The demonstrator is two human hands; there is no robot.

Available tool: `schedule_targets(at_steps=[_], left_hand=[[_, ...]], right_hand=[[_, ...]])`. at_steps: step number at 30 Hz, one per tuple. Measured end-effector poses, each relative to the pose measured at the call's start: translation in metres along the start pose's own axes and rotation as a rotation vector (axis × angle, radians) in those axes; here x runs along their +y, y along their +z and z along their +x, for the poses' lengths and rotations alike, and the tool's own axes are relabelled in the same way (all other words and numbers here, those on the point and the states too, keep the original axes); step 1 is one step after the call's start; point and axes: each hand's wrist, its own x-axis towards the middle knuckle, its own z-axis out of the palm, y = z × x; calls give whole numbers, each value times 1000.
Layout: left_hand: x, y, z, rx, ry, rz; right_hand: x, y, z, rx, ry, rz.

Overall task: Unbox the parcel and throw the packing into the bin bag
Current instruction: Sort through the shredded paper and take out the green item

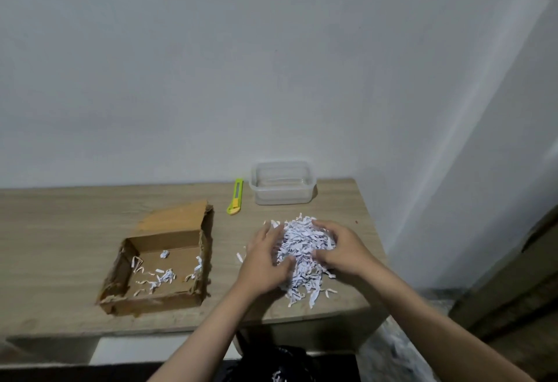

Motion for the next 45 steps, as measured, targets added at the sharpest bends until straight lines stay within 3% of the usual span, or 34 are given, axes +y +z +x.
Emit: schedule_targets(at_steps=[3, 7, 11, 14, 20, 24, 26, 29, 33, 45], left_hand=[[-3, 15, -2, -37, 132, 108], [-17, 29, 1, -58, 123, 256], [-31, 24, -2, -74, 118, 336], [-33, 17, -4, -66, 99, 318], [-30, 10, -9, 137, 142, 122], [-18, 11, -18, 248, 245, 32], [-20, 16, -21, 214, 313, 77], [-36, 28, -21, 81, 333, 218], [-52, 33, -25, 40, 257, 301], [-61, 25, -32, 137, 209, 328]], right_hand=[[2, 11, -4, 91, -77, -71], [18, 28, -5, 7, -140, -245], [35, 24, -8, 46, -109, -264], [40, 15, -11, 84, -92, -239], [34, 2, -15, 190, -60, -42], [22, 6, -20, 257, -65, 16], [18, 13, -24, 291, -140, -47], [16, 29, -27, 221, -224, -146], [30, 53, -28, 16, -194, -272], [55, 39, -31, 110, -132, -323]])
